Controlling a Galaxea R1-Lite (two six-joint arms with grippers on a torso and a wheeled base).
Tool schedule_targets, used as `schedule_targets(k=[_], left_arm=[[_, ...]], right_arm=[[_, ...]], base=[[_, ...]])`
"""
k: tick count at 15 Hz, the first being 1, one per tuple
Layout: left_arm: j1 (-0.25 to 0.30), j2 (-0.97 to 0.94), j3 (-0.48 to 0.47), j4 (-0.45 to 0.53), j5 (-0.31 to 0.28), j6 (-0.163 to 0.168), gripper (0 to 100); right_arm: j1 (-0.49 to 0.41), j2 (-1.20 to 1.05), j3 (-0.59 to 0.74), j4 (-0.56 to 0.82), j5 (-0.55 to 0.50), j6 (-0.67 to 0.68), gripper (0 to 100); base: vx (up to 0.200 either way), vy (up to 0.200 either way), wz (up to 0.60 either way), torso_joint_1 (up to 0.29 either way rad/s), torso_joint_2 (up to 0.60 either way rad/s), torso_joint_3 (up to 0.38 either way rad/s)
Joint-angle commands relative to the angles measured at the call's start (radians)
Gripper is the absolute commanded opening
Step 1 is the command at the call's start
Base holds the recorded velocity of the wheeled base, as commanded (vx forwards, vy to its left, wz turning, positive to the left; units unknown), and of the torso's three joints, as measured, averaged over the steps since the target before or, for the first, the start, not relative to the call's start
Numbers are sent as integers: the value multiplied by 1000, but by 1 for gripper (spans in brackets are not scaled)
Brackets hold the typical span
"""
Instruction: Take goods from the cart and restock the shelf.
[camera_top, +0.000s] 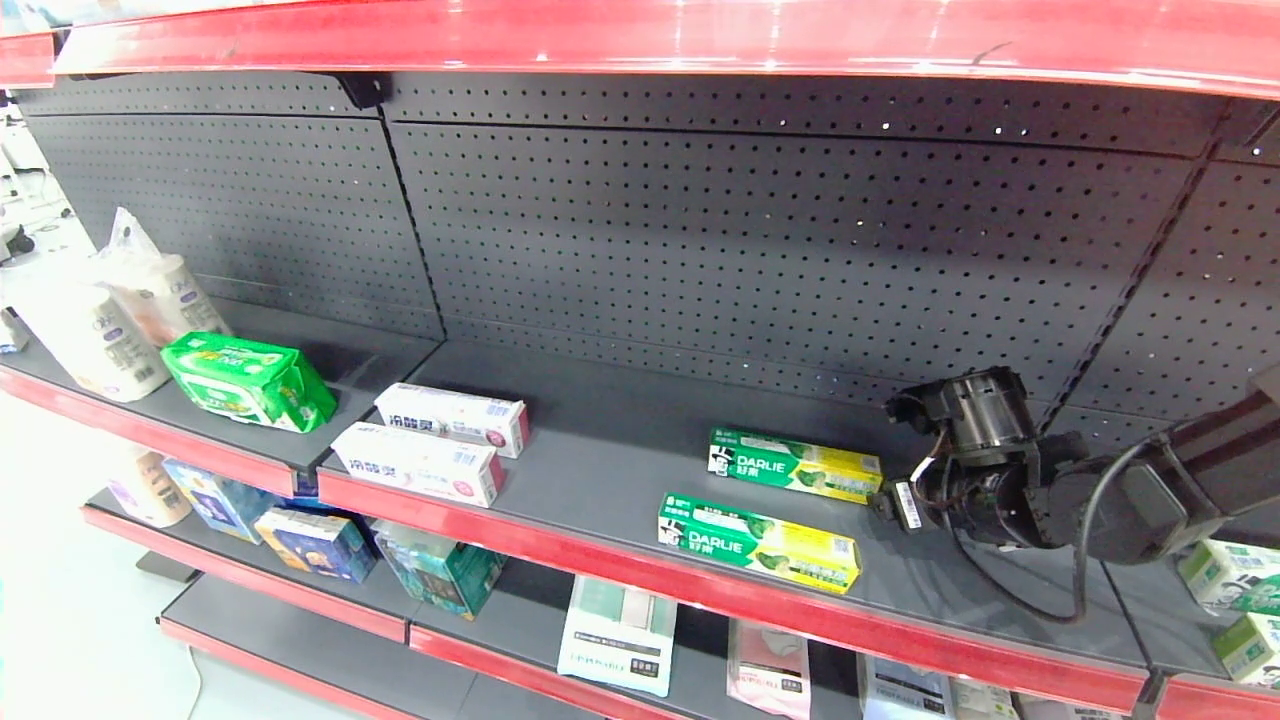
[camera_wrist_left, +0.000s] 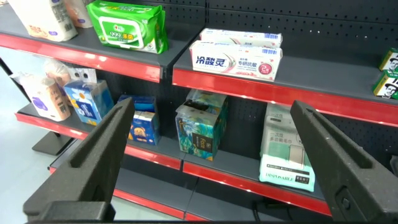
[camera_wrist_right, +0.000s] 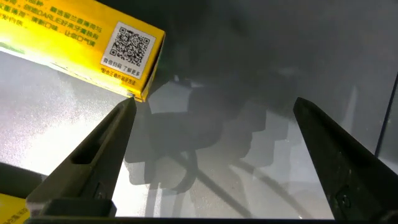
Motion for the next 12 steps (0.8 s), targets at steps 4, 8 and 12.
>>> schedule_targets(k=[4,8,12], left_arm=[[0,0,0,0,0,0,100],[0,0,0,0,0,0,100],[0,0,0,0,0,0,100]], right_arm=[[5,-17,14,0,0,0,100],[-6,-60,75,7,-1,-13,100],[-92,-29,50,-2,-6,-31,100]], base=[[0,0,0,0,0,0],[0,0,0,0,0,0],[0,0,0,0,0,0]])
